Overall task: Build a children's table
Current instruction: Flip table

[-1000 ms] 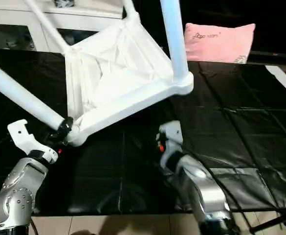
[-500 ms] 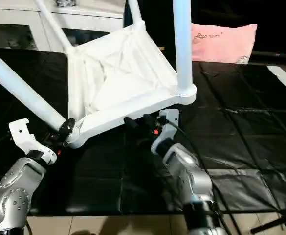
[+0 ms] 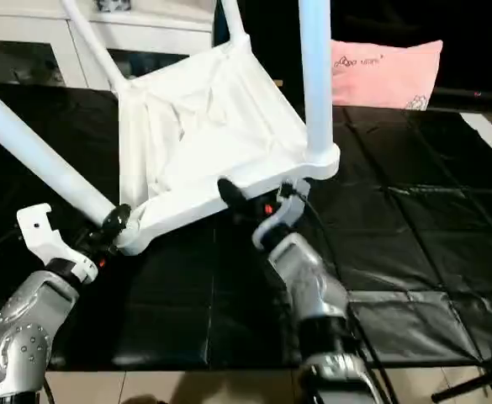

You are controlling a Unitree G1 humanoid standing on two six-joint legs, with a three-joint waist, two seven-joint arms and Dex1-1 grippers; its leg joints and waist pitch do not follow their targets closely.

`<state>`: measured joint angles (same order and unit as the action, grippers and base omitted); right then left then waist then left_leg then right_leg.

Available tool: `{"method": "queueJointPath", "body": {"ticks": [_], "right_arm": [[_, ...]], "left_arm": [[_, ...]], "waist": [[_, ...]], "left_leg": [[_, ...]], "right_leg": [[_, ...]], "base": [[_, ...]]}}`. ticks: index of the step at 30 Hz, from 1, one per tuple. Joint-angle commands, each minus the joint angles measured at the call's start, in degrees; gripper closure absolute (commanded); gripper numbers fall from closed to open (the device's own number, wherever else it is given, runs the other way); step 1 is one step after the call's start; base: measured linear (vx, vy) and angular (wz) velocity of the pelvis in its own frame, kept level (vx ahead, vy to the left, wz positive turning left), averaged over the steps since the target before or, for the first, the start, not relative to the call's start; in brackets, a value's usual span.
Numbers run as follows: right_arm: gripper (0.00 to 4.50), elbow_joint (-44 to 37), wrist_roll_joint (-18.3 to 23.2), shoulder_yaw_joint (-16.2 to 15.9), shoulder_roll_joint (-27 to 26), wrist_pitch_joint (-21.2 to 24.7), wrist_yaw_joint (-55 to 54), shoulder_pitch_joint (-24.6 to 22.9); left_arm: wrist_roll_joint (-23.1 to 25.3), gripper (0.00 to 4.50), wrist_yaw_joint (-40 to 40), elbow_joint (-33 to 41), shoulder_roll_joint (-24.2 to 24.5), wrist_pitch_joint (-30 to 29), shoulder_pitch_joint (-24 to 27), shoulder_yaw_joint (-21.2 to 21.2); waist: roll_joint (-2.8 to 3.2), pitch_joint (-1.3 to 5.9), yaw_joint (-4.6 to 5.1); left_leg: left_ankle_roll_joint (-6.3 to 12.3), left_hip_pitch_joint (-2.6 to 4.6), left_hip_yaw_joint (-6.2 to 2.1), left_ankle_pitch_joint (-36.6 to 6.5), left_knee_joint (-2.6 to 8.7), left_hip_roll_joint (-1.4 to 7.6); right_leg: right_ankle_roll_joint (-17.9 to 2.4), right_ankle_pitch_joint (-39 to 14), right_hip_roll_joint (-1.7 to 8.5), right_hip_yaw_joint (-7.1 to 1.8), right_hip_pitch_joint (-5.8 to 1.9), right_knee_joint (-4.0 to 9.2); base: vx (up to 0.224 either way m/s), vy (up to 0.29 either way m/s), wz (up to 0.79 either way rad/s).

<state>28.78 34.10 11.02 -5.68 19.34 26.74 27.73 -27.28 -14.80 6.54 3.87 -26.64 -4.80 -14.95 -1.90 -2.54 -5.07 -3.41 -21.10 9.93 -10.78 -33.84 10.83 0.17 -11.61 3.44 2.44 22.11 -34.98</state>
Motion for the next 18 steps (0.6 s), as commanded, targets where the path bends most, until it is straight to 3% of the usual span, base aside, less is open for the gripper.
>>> {"method": "queueJointPath", "body": {"ticks": [1, 8, 9, 18], "right_arm": [[0.00, 2.0, 1.1, 1.0, -0.3, -1.0, 0.8, 2.5], [0.00, 8.5, 2.5, 3.6, -1.4, -2.1, 0.7, 7.2], [0.29, 9.4, 2.8, 4.1, -1.6, -2.2, 0.6, 7.8], [0.99, 15.9, 5.8, 8.7, -2.9, -3.3, 0.9, 12.0]], "left_arm": [[-3.9, 2.26, -2.2, -0.5, -1.3, -1.9, -0.4, 1.5], [-3.7, 2.26, -2.7, -0.4, -1.1, -2.1, -0.4, 1.9], [-3.6, 2.26, -2.7, -0.3, -1.1, -2.1, -0.4, 2.0], [-3.4, 2.26, -2.9, 0.0, -1.2, -2.3, -0.3, 2.3]], "waist": [[0.30, 3.01, 0.33], [0.36, 3.06, 0.26], [0.37, 3.09, 0.20], [0.49, 3.18, 0.19]], "left_leg": [[-1.38, 0.80, -0.49, -9.5, 4.47, 2.36], [-1.14, 0.83, -0.42, -9.0, 4.40, 2.37], [-1.14, 0.78, -0.43, -8.8, 4.40, 2.37], [-0.93, 0.91, -0.36, -8.6, 4.33, 2.42]], "right_leg": [[-9.5, -6.2, 4.00, -2.42, -1.88, 3.62], [-10.2, -5.1, 4.01, -2.37, -1.91, 3.46], [-10.1, -5.0, 4.07, -2.36, -1.99, 3.45], [-10.9, -4.0, 4.05, -2.30, -1.95, 3.29]], "base": [[0.000, 0.000, 0.00], [0.000, 0.000, 0.00], [0.000, 0.000, 0.00], [0.000, 0.000, 0.00]]}}
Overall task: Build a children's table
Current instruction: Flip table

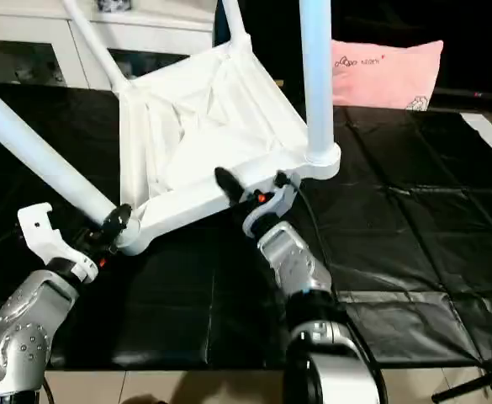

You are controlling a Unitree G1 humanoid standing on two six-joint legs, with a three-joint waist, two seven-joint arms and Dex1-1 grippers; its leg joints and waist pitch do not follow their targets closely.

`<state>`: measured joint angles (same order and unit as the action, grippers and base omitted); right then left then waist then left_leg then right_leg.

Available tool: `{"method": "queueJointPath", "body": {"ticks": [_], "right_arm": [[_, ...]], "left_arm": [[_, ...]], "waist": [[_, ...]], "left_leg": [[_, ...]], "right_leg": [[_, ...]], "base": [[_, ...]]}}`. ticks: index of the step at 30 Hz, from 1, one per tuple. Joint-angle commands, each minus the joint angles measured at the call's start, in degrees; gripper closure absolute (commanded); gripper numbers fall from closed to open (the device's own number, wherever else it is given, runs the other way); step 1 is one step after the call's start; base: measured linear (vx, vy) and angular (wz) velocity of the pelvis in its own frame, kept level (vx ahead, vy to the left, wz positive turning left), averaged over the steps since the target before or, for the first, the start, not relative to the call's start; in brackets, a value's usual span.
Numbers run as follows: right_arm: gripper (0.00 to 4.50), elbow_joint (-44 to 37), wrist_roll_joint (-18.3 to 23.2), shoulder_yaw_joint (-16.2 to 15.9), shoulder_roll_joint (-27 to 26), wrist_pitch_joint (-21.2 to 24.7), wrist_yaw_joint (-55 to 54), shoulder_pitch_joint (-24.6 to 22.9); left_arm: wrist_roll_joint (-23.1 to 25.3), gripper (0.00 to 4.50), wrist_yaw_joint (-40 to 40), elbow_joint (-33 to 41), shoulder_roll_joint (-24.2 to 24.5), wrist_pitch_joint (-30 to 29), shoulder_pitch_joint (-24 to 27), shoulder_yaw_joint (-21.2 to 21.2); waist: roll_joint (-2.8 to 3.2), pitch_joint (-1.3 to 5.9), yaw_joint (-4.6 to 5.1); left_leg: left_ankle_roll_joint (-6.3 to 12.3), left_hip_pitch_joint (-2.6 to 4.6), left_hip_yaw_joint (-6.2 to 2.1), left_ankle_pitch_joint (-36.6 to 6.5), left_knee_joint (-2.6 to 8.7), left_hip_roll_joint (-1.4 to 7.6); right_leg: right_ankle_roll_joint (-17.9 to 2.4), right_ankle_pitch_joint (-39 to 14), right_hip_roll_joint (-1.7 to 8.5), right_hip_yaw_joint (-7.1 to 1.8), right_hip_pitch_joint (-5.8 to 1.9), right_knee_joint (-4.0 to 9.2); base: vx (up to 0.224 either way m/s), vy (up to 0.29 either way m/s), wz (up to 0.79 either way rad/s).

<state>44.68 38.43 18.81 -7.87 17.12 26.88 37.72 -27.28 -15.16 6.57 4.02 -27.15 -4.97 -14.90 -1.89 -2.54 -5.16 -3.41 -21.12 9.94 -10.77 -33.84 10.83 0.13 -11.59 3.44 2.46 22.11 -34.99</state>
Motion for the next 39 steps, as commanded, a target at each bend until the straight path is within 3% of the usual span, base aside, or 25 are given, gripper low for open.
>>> {"method": "queueJointPath", "body": {"ticks": [1, 11, 15, 33, 34, 37, 39], "right_arm": [[1.11, 0.7, 1.6, 1.2, -0.7, -1.2, 0.9, 2.4], [2.01, 3.8, 2.3, 3.3, -0.8, -1.8, 1.5, 4.1], [2.17, 4.6, 1.9, 3.6, -0.8, -2.1, 1.9, 4.5], [2.26, 3.8, 1.8, 4.1, -0.5, -2.8, 2.3, 4.4], [2.27, 3.0, 1.8, 4.0, -0.6, -2.8, 2.2, 4.2], [2.27, 1.4, 1.7, 3.7, -0.6, -2.9, 2.0, 3.9], [2.29, 0.5, 1.9, 3.9, -0.5, -2.8, 1.7, 3.7]], "left_arm": [[-3.4, 2.26, -2.6, 0.0, -1.4, -1.8, -0.1, 2.3], [-3.2, 2.26, -2.9, 0.1, -1.7, -1.8, 0.3, 3.0], [-3.2, 2.26, -3.0, 0.5, -1.9, -1.8, 0.7, 3.3], [-2.0, 2.26, -3.0, -0.3, -0.9, -1.3, 0.7, 3.5], [-2.6, 1.70, -3.6, 0.0, -0.5, -1.8, 1.0, 3.5], [-3.0, 1.56, -4.7, 0.9, 0.4, -2.3, 2.0, 3.7], [-3.0, 1.34, -5.5, 1.4, 1.1, -2.4, 2.9, 4.0]], "waist": [[0.48, 3.18, 0.28], [0.37, 3.18, 0.21], [0.38, 3.19, 0.28], [0.70, 3.23, 0.24], [0.73, 3.22, 0.25], [0.87, 3.28, 0.14], [0.73, 3.74, 0.25]], "left_leg": [[-0.91, 0.87, -0.35, -8.6, 4.33, 2.39], [-0.67, 0.85, -0.35, -8.4, 4.35, 2.45], [-0.67, 0.82, -0.35, -8.6, 4.36, 2.45], [-0.76, 0.88, -0.29, -8.4, 4.29, 2.45], [-0.71, 0.87, -0.30, -8.4, 4.30, 2.43], [-0.75, 0.88, -0.29, -7.7, 4.25, 2.39], [0.05, 0.64, -0.28, -4.3, 3.83, 2.28]], "right_leg": [[-11.0, -4.1, 4.08, -2.32, -2.00, 3.30], [-11.0, -4.7, 4.13, -2.28, -2.02, 3.31], [-11.2, -5.1, 4.18, -2.27, -2.05, 3.35], [-11.6, -3.9, 4.11, -2.28, -2.03, 3.28], [-11.6, -3.8, 4.09, -2.27, -2.02, 3.26], [-12.0, -3.3, 4.16, -2.27, -2.01, 3.15], [-12.4, 1.9, 3.90, -2.16, -2.23, 2.51]], "base": [[0.000, 0.000, 0.00], [0.000, 0.000, 0.00], [0.000, 0.000, 0.00], [0.000, 0.000, 0.00], [0.000, 0.000, 0.00], [0.000, 0.000, 0.00], [0.000, 0.000, 0.00]]}}
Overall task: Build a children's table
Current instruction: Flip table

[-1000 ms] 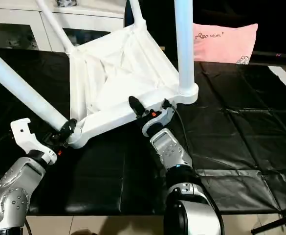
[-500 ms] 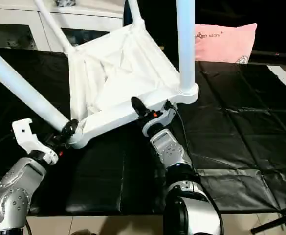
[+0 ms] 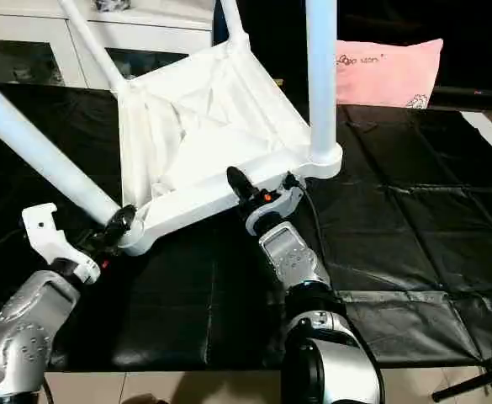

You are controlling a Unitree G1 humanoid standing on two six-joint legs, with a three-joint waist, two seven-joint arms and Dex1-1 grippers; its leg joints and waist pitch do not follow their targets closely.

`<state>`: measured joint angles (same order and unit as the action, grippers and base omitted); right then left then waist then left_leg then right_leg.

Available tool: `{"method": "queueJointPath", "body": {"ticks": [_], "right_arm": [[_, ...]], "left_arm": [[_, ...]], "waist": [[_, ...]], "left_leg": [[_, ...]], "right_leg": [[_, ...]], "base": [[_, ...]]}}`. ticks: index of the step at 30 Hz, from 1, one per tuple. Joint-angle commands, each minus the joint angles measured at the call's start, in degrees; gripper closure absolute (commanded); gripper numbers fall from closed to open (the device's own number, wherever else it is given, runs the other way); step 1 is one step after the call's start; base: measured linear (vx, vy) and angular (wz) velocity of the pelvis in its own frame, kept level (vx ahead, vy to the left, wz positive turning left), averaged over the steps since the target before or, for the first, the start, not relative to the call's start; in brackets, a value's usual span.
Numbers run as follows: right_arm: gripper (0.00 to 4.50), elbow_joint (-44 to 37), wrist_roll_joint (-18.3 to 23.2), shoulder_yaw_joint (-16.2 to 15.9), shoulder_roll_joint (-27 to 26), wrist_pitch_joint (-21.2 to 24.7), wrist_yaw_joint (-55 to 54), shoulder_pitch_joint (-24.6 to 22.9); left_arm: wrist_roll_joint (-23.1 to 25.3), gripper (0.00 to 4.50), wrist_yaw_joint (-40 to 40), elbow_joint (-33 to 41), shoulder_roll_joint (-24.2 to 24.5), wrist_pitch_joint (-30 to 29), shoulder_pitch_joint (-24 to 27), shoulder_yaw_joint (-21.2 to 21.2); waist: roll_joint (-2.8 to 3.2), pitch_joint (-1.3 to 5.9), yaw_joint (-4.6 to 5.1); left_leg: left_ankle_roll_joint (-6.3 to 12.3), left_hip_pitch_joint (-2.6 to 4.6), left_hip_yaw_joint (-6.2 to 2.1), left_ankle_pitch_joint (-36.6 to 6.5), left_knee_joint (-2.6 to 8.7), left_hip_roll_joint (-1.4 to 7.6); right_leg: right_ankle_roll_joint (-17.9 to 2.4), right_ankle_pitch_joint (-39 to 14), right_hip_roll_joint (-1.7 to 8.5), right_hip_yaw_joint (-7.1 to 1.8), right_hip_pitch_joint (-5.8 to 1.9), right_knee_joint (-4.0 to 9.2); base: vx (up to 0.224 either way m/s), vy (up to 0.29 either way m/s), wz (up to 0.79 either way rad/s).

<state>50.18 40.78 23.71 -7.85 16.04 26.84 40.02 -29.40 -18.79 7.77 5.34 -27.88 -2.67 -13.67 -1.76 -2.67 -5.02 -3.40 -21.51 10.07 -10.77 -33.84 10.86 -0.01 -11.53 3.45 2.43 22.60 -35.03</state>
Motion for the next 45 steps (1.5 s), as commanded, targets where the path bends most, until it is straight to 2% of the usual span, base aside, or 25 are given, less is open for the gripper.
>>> {"method": "queueJointPath", "body": {"ticks": [1, 3, 4, 5, 8, 12, 15, 16, 33, 35, 37, 39, 40, 43, 45], "right_arm": [[2.30, -5.5, -0.4, -0.9, -0.4, -1.6, 1.7, 1.3], [2.32, -5.8, -0.3, -0.9, -0.3, -1.6, 1.6, 1.3], [2.33, -5.8, -0.3, -0.9, -0.3, -1.6, 1.6, 1.3], [2.33, -5.8, -0.3, -0.9, -0.3, -1.6, 1.6, 1.3], [2.33, -5.8, -0.3, -0.9, -0.3, -1.6, 1.6, 1.3], [2.33, -5.8, -0.3, -0.9, -0.3, -1.6, 1.6, 1.3], [2.33, -5.8, -0.3, -0.9, -0.3, -1.6, 1.6, 1.3], [2.33, -5.8, -0.3, -0.9, -0.3, -1.6, 1.6, 1.3], [2.33, -6.0, -0.4, -0.9, -0.3, -1.6, 1.5, 1.2], [2.33, -10.1, -1.0, -1.1, 1.4, -1.9, 0.5, 0.1], [2.33, -13.1, -1.3, -1.1, 2.6, -2.0, -0.2, -0.6], [2.33, -13.1, -1.2, -1.1, 2.6, -2.0, -0.2, -0.6], [2.33, -13.0, -1.2, -1.1, 2.6, -2.0, -0.2, -0.6], [2.33, -13.0, -1.2, -1.1, 2.7, -2.0, -0.1, -0.6], [2.33, -13.4, -1.1, -1.2, 2.7, -1.8, -0.4, -0.7]], "left_arm": [[-0.8, 1.19, -2.3, 0.5, 0.1, -1.7, 1.1, 3.0], [-0.9, 1.13, -2.4, 0.8, 0.2, -1.8, 1.4, 2.9], [-0.9, 1.03, -2.4, 0.8, 0.2, -1.8, 1.4, 2.9], [-0.9, 0.86, -2.4, 0.8, 0.2, -1.8, 1.4, 2.9], [-0.9, 0.71, -2.4, 0.8, 0.2, -1.8, 1.4, 2.9], [-0.9, 0.29, -2.4, 0.8, 0.2, -1.8, 1.4, 2.9], [-0.9, 0.23, -2.4, 0.8, 0.2, -1.8, 1.4, 2.9], [-0.9, 0.03, -2.4, 0.8, 0.2, -1.8, 1.4, 2.9], [-1.0, 0.00, -2.7, 1.0, 0.4, -1.9, 1.7, 2.9], [-1.2, 0.00, -5.6, 2.2, 3.0, -1.2, 3.6, 2.8], [-1.1, 0.00, -7.6, 2.8, 4.6, -0.6, 4.6, 2.7], [-1.1, 0.00, -7.5, 2.9, 4.6, -0.6, 4.6, 2.7], [-1.1, 0.00, -7.5, 2.9, 4.6, -0.6, 4.6, 2.7], [-1.1, 0.00, -7.5, 2.9, 4.6, -0.7, 4.7, 2.7], [-1.3, 0.00, -7.6, 3.0, 4.9, -0.7, 4.9, 2.8]], "waist": [[0.55, 4.04, 0.07], [0.58, 4.20, -0.02], [0.54, 4.02, -0.02], [0.54, 3.86, 0.01], [0.66, 3.79, 0.01], [0.63, 3.83, 0.00], [0.63, 3.83, 0.01], [0.62, 3.89, -0.01], [0.57, 3.98, -0.05], [0.34, 3.97, -0.21], [0.47, 4.02, -0.21], [0.58, 3.97, -0.32], [0.61, 3.74, -0.31], [0.54, 3.71, -0.16], [0.50, 3.71, -0.08]], "left_leg": [[1.05, 0.87, -0.33, -2.1, 3.54, 2.14], [2.07, 0.76, -0.26, -0.1, 3.25, 2.08], [2.82, 0.67, -0.15, -0.1, 3.25, 2.07], [2.92, 0.67, -0.10, -1.8, 3.36, 2.13], [1.82, 0.83, -0.18, -3.8, 3.56, 2.37], [1.58, 0.83, -0.16, -3.4, 3.50, 2.30], [1.72, 0.78, -0.16, -3.1, 3.46, 2.27], [1.74, 0.83, -0.15, -3.0, 3.41, 2.25], [2.35, 0.80, -0.16, -2.0, 3.24, 2.22], [2.41, 0.85, -0.24, -1.4, 3.24, 2.25], [3.05, 0.97, -0.12, -0.6, 3.14, 2.20], [2.81, 1.10, -0.08, -1.0, 3.21, 2.21], [1.86, 1.03, -0.05, -3.1, 3.41, 2.26], [0.58, 0.93, -0.13, -5.0, 3.60, 2.26], [0.39, 0.87, -0.15, -5.1, 3.59, 2.20]], "right_leg": [[-12.5, 5.0, 3.80, -2.15, -2.72, 2.24], [-12.9, 7.8, 3.74, -2.13, -2.67, 1.98], [-13.4, 8.2, 3.67, -2.09, -2.50, 2.04], [-13.5, 6.3, 3.77, -2.11, -2.50, 2.23], [-13.2, 2.8, 3.84, -2.08, -2.46, 2.42], [-13.0, 3.7, 3.81, -2.10, -2.49, 2.33], [-13.1, 4.2, 3.79, -2.08, -2.53, 2.27], [-13.1, 4.4, 3.79, -2.09, -2.53, 2.24], [-13.5, 5.3, 3.76, -2.03, -2.62, 2.07], [-13.3, 5.4, 3.76, -1.98, -2.73, 2.04], [-12.7, 5.9, 3.60, -2.02, -2.44, 1.93], [-12.5, 5.1, 3.53, -1.99, -2.33, 2.05], [-12.5, 2.9, 3.58, -2.04, -2.28, 2.26], [-11.8, 0.6, 3.72, -2.09, -2.40, 2.41], [-11.6, 0.4, 3.73, -2.10, -2.44, 2.45]], "base": [[0.000, 0.000, 0.00], [0.000, 0.000, 0.00], [0.000, 0.000, 0.00], [0.000, 0.000, 0.00], [0.000, 0.000, 0.00], [0.000, 0.000, 0.00], [0.000, 0.000, 0.00], [0.000, 0.000, 0.00], [0.000, 0.000, 0.00], [0.000, 0.000, 0.00], [0.000, 0.000, 0.00], [0.000, 0.000, 0.00], [0.000, 0.000, 0.00], [0.000, 0.000, 0.00], [0.000, 0.000, 0.00]]}}
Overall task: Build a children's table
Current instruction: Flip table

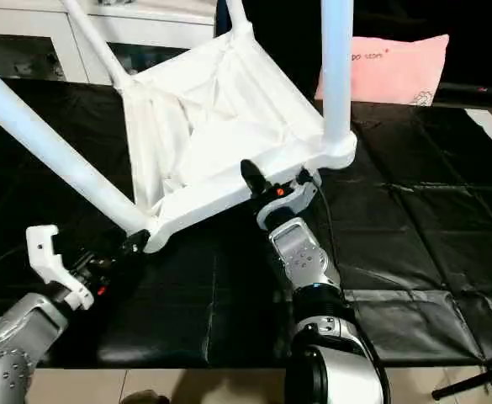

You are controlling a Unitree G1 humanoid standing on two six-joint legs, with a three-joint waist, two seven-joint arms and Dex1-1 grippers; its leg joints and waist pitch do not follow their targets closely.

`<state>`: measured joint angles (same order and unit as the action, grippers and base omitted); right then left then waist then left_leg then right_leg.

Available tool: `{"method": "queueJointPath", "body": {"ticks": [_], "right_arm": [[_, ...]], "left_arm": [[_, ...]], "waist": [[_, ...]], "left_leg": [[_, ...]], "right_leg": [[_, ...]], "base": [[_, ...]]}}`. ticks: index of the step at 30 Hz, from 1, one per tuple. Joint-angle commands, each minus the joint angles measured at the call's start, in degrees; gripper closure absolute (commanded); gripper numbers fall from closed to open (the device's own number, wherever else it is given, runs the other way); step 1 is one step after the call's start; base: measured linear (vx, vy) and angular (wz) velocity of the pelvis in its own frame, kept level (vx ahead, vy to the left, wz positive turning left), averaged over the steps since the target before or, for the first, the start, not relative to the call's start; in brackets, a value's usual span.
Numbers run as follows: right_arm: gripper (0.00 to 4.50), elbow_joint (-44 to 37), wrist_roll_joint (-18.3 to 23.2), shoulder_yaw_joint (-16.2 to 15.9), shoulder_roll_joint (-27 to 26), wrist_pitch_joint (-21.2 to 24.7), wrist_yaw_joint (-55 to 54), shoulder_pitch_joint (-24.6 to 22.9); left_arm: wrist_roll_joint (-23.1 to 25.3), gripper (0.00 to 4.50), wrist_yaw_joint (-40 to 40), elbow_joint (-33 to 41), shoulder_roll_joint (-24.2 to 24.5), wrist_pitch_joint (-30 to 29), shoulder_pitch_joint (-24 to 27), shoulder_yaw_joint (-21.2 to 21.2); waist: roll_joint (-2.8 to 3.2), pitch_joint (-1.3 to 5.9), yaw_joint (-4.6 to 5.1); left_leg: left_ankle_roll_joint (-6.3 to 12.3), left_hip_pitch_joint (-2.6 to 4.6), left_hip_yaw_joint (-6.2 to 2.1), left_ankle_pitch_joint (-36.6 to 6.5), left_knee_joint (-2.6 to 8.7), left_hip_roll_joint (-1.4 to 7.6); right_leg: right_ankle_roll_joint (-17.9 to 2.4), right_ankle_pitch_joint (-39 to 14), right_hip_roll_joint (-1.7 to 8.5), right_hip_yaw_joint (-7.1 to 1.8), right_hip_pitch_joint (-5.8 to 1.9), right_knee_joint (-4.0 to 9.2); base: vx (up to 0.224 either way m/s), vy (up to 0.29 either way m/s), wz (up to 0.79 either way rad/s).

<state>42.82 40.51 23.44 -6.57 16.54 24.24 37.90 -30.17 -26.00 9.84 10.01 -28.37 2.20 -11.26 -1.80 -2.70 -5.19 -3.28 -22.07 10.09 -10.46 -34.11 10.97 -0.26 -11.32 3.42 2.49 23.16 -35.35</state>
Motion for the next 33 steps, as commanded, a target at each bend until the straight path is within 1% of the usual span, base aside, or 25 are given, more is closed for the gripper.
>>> {"method": "queueJointPath", "body": {"ticks": [1, 4, 5, 6, 7, 8, 9, 10, 11, 12, 13, 14, 17, 19, 21, 22, 23, 24, 25, 28, 29, 30, 31, 32, 33], "right_arm": [[2.33, -6.3, -0.8, -1.0, 1.3, -2.2, 2.1, 1.3], [2.33, -7.7, -0.6, -1.2, 1.2, -1.6, 1.5, 0.9], [2.33, -8.4, -0.7, -1.4, 1.3, -1.6, 1.2, 0.7], [2.33, -8.8, -0.8, -1.5, 1.3, -1.5, 1.1, 0.7], [2.33, -10.5, -1.6, -2.1, 1.7, -1.6, 0.4, 0.3], [2.33, -11.3, -2.2, -2.4, 1.9, -1.8, -0.1, 0.0], [2.33, -11.9, -2.5, -2.7, 2.1, -1.8, -0.4, -0.1], [2.33, -14.6, -3.8, -3.5, 2.9, -1.7, -1.6, -0.9], [2.33, -16.1, -4.4, -3.8, 3.4, -1.3, -2.5, -1.3], [2.33, -16.9, -4.6, -3.9, 3.7, -0.9, -3.0, -1.6], [2.33, -18.9, -5.5, -4.4, 4.3, -0.7, -3.8, -2.4], [2.33, -20.6, -6.3, -4.6, 4.7, -0.4, -4.9, -3.1], [2.33, -25.1, -6.6, -4.6, 5.5, 0.8, -7.5, -4.7], [2.33, -27.6, -6.6, -4.5, 5.9, 1.4, -9.5, -5.5], [2.37, -28.9, -6.8, -4.6, 6.3, 1.7, -10.6, -5.7], [2.40, -31.5, -7.7, -4.9, 7.3, 2.9, -13.0, -6.1], [2.40, -31.5, -7.7, -4.9, 7.3, 2.9, -13.0, -6.1], [2.40, -33.3, -8.0, -4.9, 7.9, 4.1, -14.5, -6.4], [2.41, -35.9, -9.4, -5.2, 8.8, 5.5, -17.1, -6.7], [2.41, -38.3, -12.3, -6.0, 9.9, 6.9, -20.3, -6.8], [2.42, -38.3, -12.3, -6.0, 9.9, 6.9, -20.3, -6.8], [2.42, -38.8, -13.1, -6.2, 10.1, 7.0, -21.0, -6.7], [2.43, -39.7, -14.4, -6.8, 10.6, 7.3, -22.8, -6.6], [2.44, -39.7, -14.4, -6.8, 10.6, 7.3, -22.8, -6.6], [2.44, -40.3, -15.3, -7.3, 11.0, 7.4, -24.1, -6.4]], "left_arm": [[-0.7, 0.00, -0.5, 1.0, 0.4, -0.2, 0.2, 0.5], [-0.8, 0.00, -1.5, 1.3, 1.2, -0.3, 0.8, 0.9], [-0.5, 0.00, -2.8, 1.8, 2.1, -0.2, 1.3, 1.4], [-0.6, 0.00, -3.3, 2.1, 2.4, -0.3, 1.5, 1.6], [-1.3, 0.00, -5.1, 3.8, 3.5, -0.7, 2.2, 2.2], [-1.7, 0.00, -5.9, 4.7, 4.0, -1.0, 2.5, 2.4], [-1.9, 0.00, -6.3, 5.3, 4.3, -1.3, 2.7, 2.6], [-2.7, 0.00, -8.1, 7.9, 6.0, -2.2, 3.4, 3.3], [-2.8, 0.00, -8.8, 9.2, 7.0, -2.6, 3.8, 3.8], [-2.8, 0.00, -9.2, 9.9, 7.6, -2.8, 4.1, 4.1], [-3.0, 0.00, -9.6, 11.0, 8.5, -3.3, 4.6, 4.3], [-3.1, 0.00, -10.0, 11.9, 9.2, -3.7, 5.0, 4.5], [-3.5, 0.00, -10.6, 13.6, 10.5, -4.3, 5.8, 5.0], [-3.1, 0.00, -10.3, 14.2, 10.8, -4.1, 6.0, 4.9], [-3.2, 0.00, -9.9, 14.4, 10.9, -4.1, 5.7, 4.6], [-3.5, 0.00, -9.3, 15.2, 11.3, -4.2, 4.9, 3.9], [-3.5, 0.00, -9.3, 15.2, 11.3, -4.2, 4.9, 3.9], [-3.9, 0.00, -9.2, 15.9, 11.9, -4.6, 4.0, 3.6], [-4.6, 0.00, -9.1, 17.2, 13.0, -5.5, 2.3, 3.1], [-6.3, 0.00, -9.2, 19.2, 14.4, -7.1, -0.1, 2.5], [-6.3, 0.00, -9.2, 19.2, 14.4, -7.1, -0.1, 2.5], [-6.7, 0.00, -9.2, 19.5, 14.6, -7.4, -0.7, 2.4], [-7.3, 0.00, -9.1, 20.0, 14.8, -7.8, -1.8, 2.1], [-7.3, 0.00, -9.1, 20.0, 14.8, -7.8, -1.8, 2.1], [-7.8, 0.00, -8.8, 20.1, 14.8, -7.8, -2.4, 2.0]], "waist": [[0.50, 3.76, 0.16], [0.52, 3.82, 0.12], [0.37, 3.85, 0.01], [0.45, 3.87, 0.02], [0.07, 3.86, 0.09], [-0.06, 3.84, -0.12], [0.04, 3.82, -0.02], [-0.08, 3.72, -0.23], [-0.22, 3.70, -0.07], [-0.13, 3.54, -0.16], [-0.45, 3.45, -0.15], [-0.49, 3.49, -0.09], [-0.55, 3.37, -0.21], [-0.65, 3.30, -0.12], [-0.78, 3.17, -0.06], [-0.80, 3.04, -0.08], [-0.83, 3.10, -0.06], [-1.05, 2.93, -0.03], [-0.91, 2.95, -0.04], [-1.17, 2.79, 0.13], [-1.14, 2.86, 0.10], [-1.09, 2.85, 0.07], [-1.12, 2.89, 0.10], [-1.13, 2.90, 0.13], [-1.22, 2.84, 0.21]], "left_leg": [[0.29, 1.39, -0.17, -5.1, 3.83, 2.05], [0.48, 1.36, -0.19, -4.5, 3.77, 2.00], [0.84, 1.43, -0.18, -3.7, 3.72, 1.99], [0.95, 1.44, -0.18, -3.6, 3.71, 2.02], [1.16, 1.46, -0.10, -3.4, 3.70, 2.02], [1.41, 1.35, -0.21, -2.5, 3.75, 2.05], [1.39, 1.55, -0.04, -2.9, 3.68, 2.07], [1.10, 1.64, -0.10, -3.1, 3.80, 2.12], [1.01, 1.61, -0.05, -3.4, 3.82, 2.13], [0.78, 1.70, -0.05, -3.8, 3.89, 2.13], [0.24, 1.72, 0.02, -3.9, 3.92, 2.02], [0.09, 1.75, 0.06, -4.1, 3.88, 1.97], [-0.87, 1.74, 0.04, -4.5, 3.96, 1.86], [-1.41, 1.64, 0.05, -5.5, 4.03, 1.78], [-1.84, 1.66, 0.05, -7.1, 4.10, 1.72], [-2.32, 1.67, 0.02, -8.1, 4.20, 1.66], [-2.49, 1.73, 0.00, -8.6, 4.16, 1.65], [-2.81, 1.72, -0.01, -9.7, 4.26, 1.63], [-3.25, 1.99, 0.04, -10.4, 4.19, 1.60], [-4.01, 1.60, -0.08, -11.2, 4.30, 1.48], [-4.19, 1.60, -0.09, -11.0, 4.26, 1.45], [-4.33, 1.73, -0.08, -11.2, 4.26, 1.48], [-4.43, 1.69, -0.07, -11.4, 4.24, 1.46], [-4.72, 1.80, -0.06, -11.7, 4.23, 1.43], [-4.91, 1.57, -0.16, -11.8, 4.28, 1.43]], "right_leg": [[-11.2, 0.5, 3.72, -2.18, -2.97, 2.73], [-11.1, 0.9, 3.72, -2.18, -3.01, 2.67], [-11.0, 1.6, 3.70, -2.17, -2.97, 2.59], [-11.0, 1.8, 3.66, -2.16, -2.92, 2.54], [-11.0, 2.0, 3.59, -2.16, -2.90, 2.58], [-11.0, 2.1, 3.76, -2.14, -3.02, 2.37], [-11.0, 1.7, 3.61, -2.15, -2.72, 2.44], [-10.8, 0.8, 3.62, -2.11, -2.72, 2.40], [-10.7, 0.4, 3.55, -2.13, -2.66, 2.41], [-10.4, -0.2, 3.48, -2.11, -2.54, 2.52], [-9.5, -1.1, 3.39, -2.20, -2.54, 2.53], [-9.3, -1.2, 3.39, -2.24, -2.52, 2.54], [-7.2, -2.3, 3.27, -2.36, -2.45, 2.68], [-6.7, -3.3, 3.26, -2.42, -2.44, 2.84], [-5.9, -5.6, 3.26, -2.51, -2.37, 3.09], [-5.3, -7.5, 3.21, -2.56, -2.32, 3.32], [-5.1, -8.1, 3.22, -2.56, -2.24, 3.30], [-4.5, -10.3, 3.20, -2.61, -2.16, 3.49], [-4.2, -11.3, 3.09, -2.62, -1.81, 3.52], [-3.2, -13.4, 3.04, -2.56, -1.92, 3.56], [-3.1, -13.7, 3.06, -2.56, -1.91, 3.53], [-2.8, -14.1, 3.04, -2.60, -1.70, 3.65], [-2.8, -14.2, 3.02, -2.59, -1.73, 3.66], [-2.7, -14.3, 2.95, -2.58, -1.60, 3.66], [-2.6, -14.3, 2.98, -2.55, -1.77, 3.68]], "base": [[0.000, 0.000, 0.00], [0.000, 0.000, 0.00], [0.000, 0.000, 0.00], [0.000, 0.000, 0.00], [0.000, 0.000, 0.00], [0.000, 0.000, 0.00], [0.000, 0.000, 0.00], [0.000, 0.000, 0.00], [0.000, 0.000, 0.00], [0.000, 0.000, 0.00], [0.000, 0.000, 0.00], [0.000, 0.000, 0.00], [0.000, 0.000, 0.00], [0.000, 0.000, 0.00], [0.000, 0.000, 0.00], [0.000, 0.000, 0.00], [0.000, 0.000, 0.00], [0.000, 0.000, 0.00], [0.000, 0.000, 0.00], [0.000, 0.000, 0.00], [0.000, 0.000, 0.00], [0.000, 0.000, 0.00], [0.000, 0.000, 0.00], [0.000, 0.000, 0.00], [0.000, 0.000, 0.00]]}}
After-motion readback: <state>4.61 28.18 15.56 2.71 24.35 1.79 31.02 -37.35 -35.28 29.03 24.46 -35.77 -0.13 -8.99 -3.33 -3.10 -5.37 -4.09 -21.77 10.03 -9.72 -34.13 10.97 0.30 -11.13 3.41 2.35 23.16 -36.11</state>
